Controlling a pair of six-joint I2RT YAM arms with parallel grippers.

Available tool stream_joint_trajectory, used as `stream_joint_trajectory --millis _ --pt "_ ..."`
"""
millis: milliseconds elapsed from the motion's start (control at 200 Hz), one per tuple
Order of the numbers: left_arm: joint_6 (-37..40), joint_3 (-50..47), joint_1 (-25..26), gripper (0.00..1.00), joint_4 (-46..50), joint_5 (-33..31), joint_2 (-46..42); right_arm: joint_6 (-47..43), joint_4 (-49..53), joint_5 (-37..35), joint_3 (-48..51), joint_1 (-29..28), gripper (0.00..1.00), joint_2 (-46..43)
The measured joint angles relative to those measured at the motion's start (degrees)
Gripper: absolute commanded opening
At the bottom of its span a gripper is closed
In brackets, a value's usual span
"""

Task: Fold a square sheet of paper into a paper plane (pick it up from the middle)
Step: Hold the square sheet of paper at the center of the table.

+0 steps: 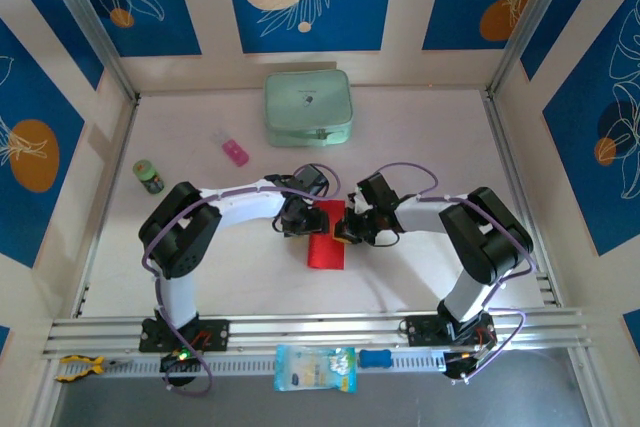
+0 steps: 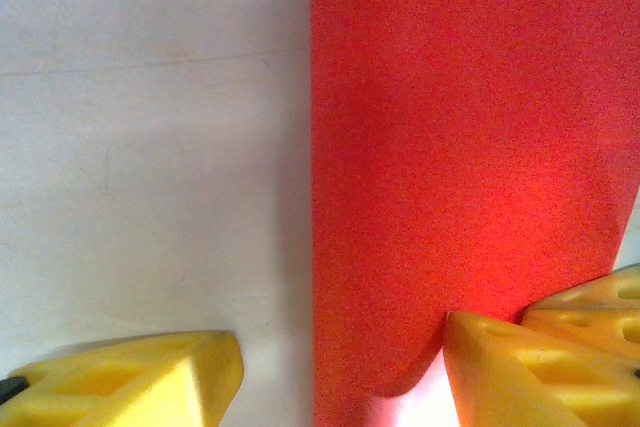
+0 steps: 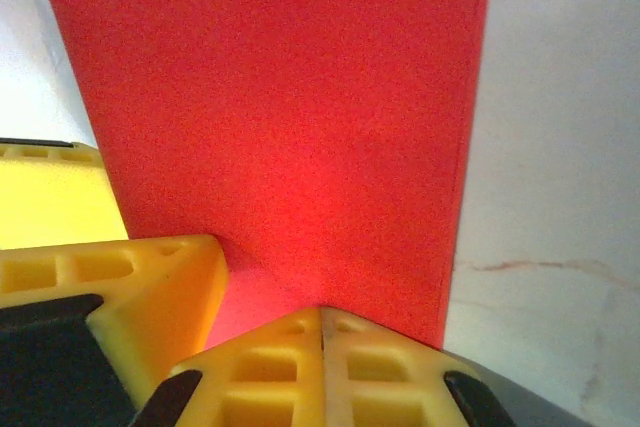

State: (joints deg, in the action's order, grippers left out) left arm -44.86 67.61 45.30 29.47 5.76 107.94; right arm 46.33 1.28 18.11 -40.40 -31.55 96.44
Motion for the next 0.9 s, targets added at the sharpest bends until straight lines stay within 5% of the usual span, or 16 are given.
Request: stream_joint_trajectory --millis 455,785,900 --pt "-1.3 -5.9 -0.2 0.66 -5.2 -0.3 -7.8 -11.1 6.3 2.5 -4.8 2.7 0.0 3.1" --pt "-1.7 -13.3 -4.2 0.04 -21.8 10.2 -14.3 -12.5 8.2 2.9 -6.1 3.1 0.0 3.9" --pt "-2.3 -13.7 -4.7 0.0 -26.8 14.9 -12.6 -12.5 8.2 3.0 -6.1 3.1 0.0 4.0"
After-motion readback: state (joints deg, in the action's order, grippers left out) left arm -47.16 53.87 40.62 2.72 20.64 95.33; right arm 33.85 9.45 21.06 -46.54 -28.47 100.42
